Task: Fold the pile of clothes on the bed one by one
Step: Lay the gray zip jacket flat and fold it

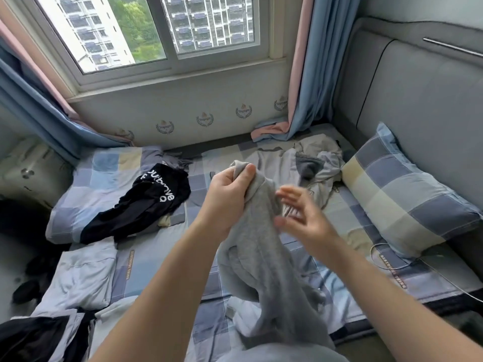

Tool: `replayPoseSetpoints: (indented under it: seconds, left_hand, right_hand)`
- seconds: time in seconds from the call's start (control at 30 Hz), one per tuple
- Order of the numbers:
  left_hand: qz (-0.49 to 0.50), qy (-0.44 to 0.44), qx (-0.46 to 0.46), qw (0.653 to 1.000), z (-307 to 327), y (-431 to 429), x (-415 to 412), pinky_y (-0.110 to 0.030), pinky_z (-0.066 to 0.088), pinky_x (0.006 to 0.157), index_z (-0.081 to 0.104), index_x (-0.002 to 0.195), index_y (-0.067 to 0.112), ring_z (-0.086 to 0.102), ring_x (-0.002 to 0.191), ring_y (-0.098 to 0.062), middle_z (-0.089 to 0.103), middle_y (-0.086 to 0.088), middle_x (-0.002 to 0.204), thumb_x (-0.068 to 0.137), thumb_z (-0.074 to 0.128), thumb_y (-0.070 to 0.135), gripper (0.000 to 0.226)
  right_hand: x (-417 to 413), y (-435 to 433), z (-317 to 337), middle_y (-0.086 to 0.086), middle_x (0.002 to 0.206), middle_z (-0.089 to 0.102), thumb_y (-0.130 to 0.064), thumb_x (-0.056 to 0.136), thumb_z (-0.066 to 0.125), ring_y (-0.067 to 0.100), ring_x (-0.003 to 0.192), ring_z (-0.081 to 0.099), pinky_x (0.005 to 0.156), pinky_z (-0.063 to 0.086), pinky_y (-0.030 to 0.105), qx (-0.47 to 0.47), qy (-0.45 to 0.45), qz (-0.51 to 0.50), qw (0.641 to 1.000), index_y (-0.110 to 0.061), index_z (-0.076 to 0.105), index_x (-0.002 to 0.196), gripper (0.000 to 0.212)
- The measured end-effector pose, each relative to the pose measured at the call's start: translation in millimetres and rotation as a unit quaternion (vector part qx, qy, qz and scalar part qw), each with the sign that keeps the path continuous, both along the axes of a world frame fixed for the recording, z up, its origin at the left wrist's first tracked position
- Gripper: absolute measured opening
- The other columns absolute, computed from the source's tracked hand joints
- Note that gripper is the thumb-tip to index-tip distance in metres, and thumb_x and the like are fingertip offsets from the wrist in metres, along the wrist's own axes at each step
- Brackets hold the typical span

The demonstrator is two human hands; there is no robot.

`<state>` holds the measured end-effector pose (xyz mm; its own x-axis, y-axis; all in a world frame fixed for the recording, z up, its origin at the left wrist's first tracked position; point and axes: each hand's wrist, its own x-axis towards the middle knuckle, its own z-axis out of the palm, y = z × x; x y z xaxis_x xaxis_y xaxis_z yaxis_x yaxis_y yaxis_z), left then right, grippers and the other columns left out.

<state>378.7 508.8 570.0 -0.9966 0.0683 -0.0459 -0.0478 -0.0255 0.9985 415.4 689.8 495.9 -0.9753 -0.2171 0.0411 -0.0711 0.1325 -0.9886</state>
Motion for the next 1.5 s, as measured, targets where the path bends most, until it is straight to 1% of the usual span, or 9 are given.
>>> replayPoseSetpoints:
  seconds: [0.2,0.37,0.53,0.73,0.87,1.0,1.2,1.33,1.5]
  left_hand:
    - [-0.119,-0.059,0.147,0.98,16.4,-11.9,15.2,-0.039,0.059,0.079,0.058,0.125,-0.009,0.063,0.093,-0.034,0.062,-0.023,0.107,0.085,0.066,0.009,0.045]
    - [-0.063,-0.013,0.121,0.991,18.3,-43.4,12.1,-0.038,0.059,0.077,0.067,0.116,0.0,0.067,0.088,-0.03,0.066,-0.021,0.101,0.073,0.061,-0.005,0.044]
    - [0.111,0.041,-0.126,0.985,1.0,-81.3,2.4,-0.052,0.052,0.095,0.074,0.095,0.023,0.065,0.095,-0.027,0.069,-0.01,0.098,0.078,0.059,-0.002,0.035]
    - [0.14,0.034,-0.445,0.884,-22.6,-72.9,7.8,-0.045,0.022,0.12,0.032,0.155,0.026,0.022,0.148,-0.026,0.025,-0.006,0.162,0.084,0.077,0.047,0.087]
    - [-0.146,0.098,-0.299,0.938,-38.4,-31.7,23.4,-0.043,0.048,0.101,0.07,0.117,0.025,0.059,0.11,-0.01,0.066,0.005,0.114,0.083,0.075,0.045,0.04]
    - [-0.08,0.131,-0.181,0.972,-43.4,-17.0,22.7,-0.031,0.039,0.063,0.066,0.084,0.01,0.047,0.069,-0.009,0.054,0.001,0.071,0.092,0.06,0.027,0.019]
    - [-0.036,0.156,-0.046,0.986,-13.7,-3.1,25.2,-0.023,0.036,0.065,0.06,0.083,0.005,0.044,0.072,-0.01,0.05,0.0,0.074,0.097,0.054,0.022,0.023]
    - [-0.023,0.157,-0.018,0.987,-4.0,-10.5,20.1,-0.025,0.035,0.065,0.061,0.08,0.014,0.042,0.073,-0.011,0.049,0.0,0.074,0.096,0.056,0.022,0.018]
    - [0.178,0.141,-0.151,0.962,-23.5,-47.7,-1.3,-0.023,0.041,0.071,0.064,0.085,0.018,0.051,0.072,-0.002,0.058,0.008,0.076,0.1,0.058,0.015,0.016]
  right_hand:
    - [0.9,-30.0,-55.4,-0.014,0.088,0.074,-0.021,0.087,0.075,0.001,0.087,0.067,0.08,0.051,0.029,0.072,-0.082,-0.026,0.994,-0.03,0.07,0.092,0.011]
    - [-8.9,-1.6,-78.7,-0.001,0.069,0.061,-0.028,0.092,0.068,0.01,0.069,0.052,0.066,0.04,0.036,0.049,-0.111,-0.023,0.992,-0.005,0.068,0.075,0.028]
    - [-6.4,12.8,-47.7,0.001,0.072,0.064,-0.029,0.099,0.059,0.014,0.069,0.056,0.065,0.042,0.035,0.043,-0.065,-0.019,0.997,-0.016,0.072,0.08,0.026]
    - [-6.9,1.6,27.6,0.024,0.071,0.055,-0.027,0.098,0.059,0.019,0.068,0.052,0.065,0.042,0.033,0.006,0.035,-0.02,0.999,0.005,0.061,0.079,0.038]
    - [-9.2,-9.2,65.3,-0.012,0.062,0.057,-0.012,0.099,0.059,0.001,0.062,0.052,0.062,0.04,0.017,0.029,0.088,0.018,0.996,-0.016,0.065,0.069,0.03]
    - [-13.7,8.9,66.2,-0.001,0.069,0.056,-0.016,0.094,0.067,0.011,0.067,0.049,0.063,0.04,0.024,0.024,0.084,0.024,0.996,-0.013,0.068,0.077,0.017]
    - [-9.9,45.3,-4.4,-0.004,0.1,0.073,-0.031,0.076,0.084,0.017,0.102,0.068,0.091,0.055,0.04,0.212,-0.081,0.071,0.971,-0.03,0.07,0.102,0.029]
    - [0.4,54.3,-66.0,-0.002,0.089,0.074,-0.039,0.072,0.066,0.024,0.094,0.069,0.084,0.055,0.042,0.293,-0.113,-0.016,0.949,-0.052,0.067,0.076,0.013]
    - [-1.9,53.0,-43.6,-0.006,0.068,0.06,-0.002,0.086,0.075,0.007,0.068,0.052,0.068,0.042,0.031,0.166,-0.113,0.009,0.98,-0.009,0.07,0.077,0.012]
